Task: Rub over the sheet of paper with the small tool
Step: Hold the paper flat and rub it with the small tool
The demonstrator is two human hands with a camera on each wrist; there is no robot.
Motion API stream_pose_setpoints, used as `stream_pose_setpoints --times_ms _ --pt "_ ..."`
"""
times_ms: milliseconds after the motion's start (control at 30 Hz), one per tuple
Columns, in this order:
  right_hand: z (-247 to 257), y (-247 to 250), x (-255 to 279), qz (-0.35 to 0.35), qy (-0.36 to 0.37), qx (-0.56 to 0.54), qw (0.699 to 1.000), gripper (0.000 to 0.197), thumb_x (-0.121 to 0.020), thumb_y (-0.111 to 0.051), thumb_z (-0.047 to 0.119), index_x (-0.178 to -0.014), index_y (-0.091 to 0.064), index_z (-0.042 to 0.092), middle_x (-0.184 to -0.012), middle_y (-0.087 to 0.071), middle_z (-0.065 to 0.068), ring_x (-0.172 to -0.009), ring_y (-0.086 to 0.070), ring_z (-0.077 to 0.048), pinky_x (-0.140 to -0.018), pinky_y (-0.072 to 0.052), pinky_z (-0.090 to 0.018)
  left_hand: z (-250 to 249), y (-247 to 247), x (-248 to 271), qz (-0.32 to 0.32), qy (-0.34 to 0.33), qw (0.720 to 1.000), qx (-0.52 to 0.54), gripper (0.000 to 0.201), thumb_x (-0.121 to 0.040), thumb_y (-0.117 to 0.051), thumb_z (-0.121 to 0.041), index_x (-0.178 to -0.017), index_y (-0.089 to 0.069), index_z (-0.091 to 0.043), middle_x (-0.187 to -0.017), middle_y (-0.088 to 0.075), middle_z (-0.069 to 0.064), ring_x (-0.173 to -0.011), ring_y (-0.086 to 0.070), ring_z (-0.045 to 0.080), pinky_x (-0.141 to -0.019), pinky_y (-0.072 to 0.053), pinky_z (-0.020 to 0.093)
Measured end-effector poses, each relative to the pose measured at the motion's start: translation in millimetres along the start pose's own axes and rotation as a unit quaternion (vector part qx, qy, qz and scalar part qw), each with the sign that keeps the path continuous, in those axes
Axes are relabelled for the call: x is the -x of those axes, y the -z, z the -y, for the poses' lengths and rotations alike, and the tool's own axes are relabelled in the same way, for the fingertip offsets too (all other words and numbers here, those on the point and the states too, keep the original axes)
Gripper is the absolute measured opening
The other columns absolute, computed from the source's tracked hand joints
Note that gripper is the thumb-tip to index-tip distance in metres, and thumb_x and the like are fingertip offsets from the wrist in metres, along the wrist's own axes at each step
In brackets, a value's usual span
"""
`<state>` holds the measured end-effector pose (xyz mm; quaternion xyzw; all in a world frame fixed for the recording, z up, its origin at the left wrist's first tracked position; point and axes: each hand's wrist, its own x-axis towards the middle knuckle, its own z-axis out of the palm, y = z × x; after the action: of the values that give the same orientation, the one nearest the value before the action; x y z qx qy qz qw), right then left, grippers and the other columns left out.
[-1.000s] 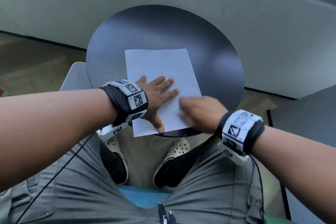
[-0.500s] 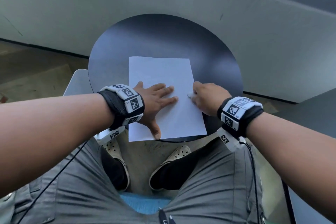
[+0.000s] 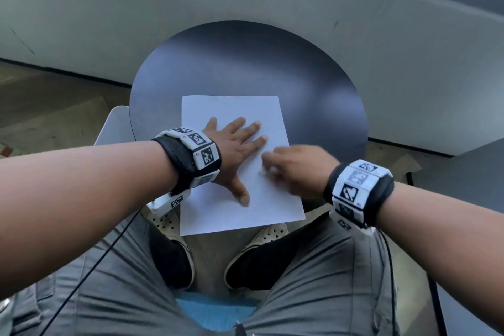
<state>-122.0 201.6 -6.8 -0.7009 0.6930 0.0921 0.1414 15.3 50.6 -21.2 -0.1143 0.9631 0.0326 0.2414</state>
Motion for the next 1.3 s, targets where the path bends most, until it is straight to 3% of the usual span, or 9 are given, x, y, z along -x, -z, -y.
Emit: stream_pose_setpoints --times_ms 133,300,500,667,833,1000,1067,1167,1300 --pt "-30.3 10.1 -22.0 -0.031 -0.166 -0.012 0.986 0.018 -0.097 -0.038 0.038 -0.091 -0.033 0.022 -0.099 -0.061 -0.007 -0.083 -0.057 -0.034 -0.066 -0.043 -0.037 4.1 -0.9 -2.5 0.003 -0.01 1.0 -0.004 0.144 -0.045 -0.052 -0.098 -0.152 0.018 -0.033 -0.161 0.024 -0.006 -0.15 0.015 0.024 -0.11 -0.014 0.069" --pt "-0.5 -4.2 5.7 0.012 0.102 -0.021 0.995 0.012 -0.096 -0.049 0.03 -0.105 -0.045 0.024 -0.095 -0.052 0.001 -0.085 -0.055 -0.024 -0.063 -0.043 -0.036 5.1 -0.8 -4.5 0.019 -0.016 1.0 -0.009 0.145 -0.044 -0.052 -0.099 -0.151 0.02 -0.034 -0.159 0.029 -0.007 -0.149 0.019 0.023 -0.11 -0.012 0.07" --pt "-40.7 9.1 -18.6 -0.043 -0.142 -0.004 0.989 0.022 -0.097 -0.039 0.039 -0.096 -0.044 0.018 -0.099 -0.061 -0.005 -0.084 -0.054 -0.031 -0.072 -0.048 -0.038 7.0 -0.9 -5.0 0.022 -0.017 1.0 -0.009 0.144 -0.044 -0.052 -0.099 -0.151 0.022 -0.034 -0.159 0.029 -0.007 -0.149 0.019 0.023 -0.11 -0.013 0.071" --pt "3.0 -2.7 3.5 0.021 0.092 -0.036 0.995 0.015 -0.094 -0.051 0.027 -0.108 -0.049 0.023 -0.1 -0.052 0.002 -0.092 -0.053 -0.022 -0.07 -0.046 -0.037 3.9 -1.5 -4.5 0.02 -0.017 1.0 -0.01 0.144 -0.044 -0.052 -0.099 -0.151 0.02 -0.034 -0.159 0.029 -0.006 -0.149 0.02 0.023 -0.11 -0.012 0.071" --pt "-41.1 10.9 -21.2 -0.026 -0.154 -0.016 0.988 0.025 -0.099 -0.038 0.041 -0.097 -0.043 0.016 -0.096 -0.06 -0.005 -0.085 -0.056 -0.033 -0.07 -0.046 -0.038 4.3 -0.9 -5.6 0.025 -0.016 1.0 -0.01 0.143 -0.045 -0.051 -0.099 -0.15 0.022 -0.035 -0.159 0.029 -0.006 -0.149 0.019 0.024 -0.11 -0.011 0.07" --pt "3.0 -6.7 3.0 0.021 0.079 -0.039 0.996 0.014 -0.095 -0.048 0.028 -0.108 -0.046 0.022 -0.097 -0.051 0.001 -0.09 -0.053 -0.024 -0.071 -0.046 -0.039 5.4 -2.2 -5.9 0.024 -0.016 1.0 -0.012 0.144 -0.044 -0.05 -0.1 -0.15 0.021 -0.034 -0.159 0.03 -0.006 -0.149 0.02 0.023 -0.11 -0.012 0.071" --pt "-6.6 0.1 -2.7 0.025 0.057 -0.044 0.997 0.015 -0.095 -0.049 0.03 -0.108 -0.049 0.022 -0.101 -0.054 0.001 -0.093 -0.054 -0.025 -0.074 -0.047 -0.039 5.3 -1.2 -5.9 0.028 -0.016 0.999 -0.012 0.144 -0.044 -0.051 -0.099 -0.15 0.022 -0.034 -0.159 0.03 -0.006 -0.149 0.02 0.024 -0.11 -0.011 0.071" --pt "-26.3 9.6 -13.2 -0.006 -0.149 -0.015 0.989 0.025 -0.099 -0.039 0.04 -0.101 -0.042 0.015 -0.102 -0.062 -0.009 -0.087 -0.056 -0.035 -0.073 -0.047 -0.04 4.6 -1.1 -6.0 0.029 -0.017 0.999 -0.01 0.144 -0.045 -0.052 -0.098 -0.15 0.023 -0.034 -0.159 0.031 -0.006 -0.148 0.02 0.024 -0.11 -0.01 0.072" --pt "28.2 -3.1 2.4 0.001 0.007 -0.026 1.0 0.018 -0.096 -0.046 0.026 -0.112 -0.042 0.018 -0.099 -0.054 -0.005 -0.091 -0.055 -0.032 -0.07 -0.046 -0.041 4.1 -1.7 -6.3 0.033 -0.013 0.999 -0.008 0.145 -0.044 -0.052 -0.099 -0.15 0.023 -0.034 -0.158 0.032 -0.006 -0.148 0.022 0.024 -0.11 -0.01 0.072"
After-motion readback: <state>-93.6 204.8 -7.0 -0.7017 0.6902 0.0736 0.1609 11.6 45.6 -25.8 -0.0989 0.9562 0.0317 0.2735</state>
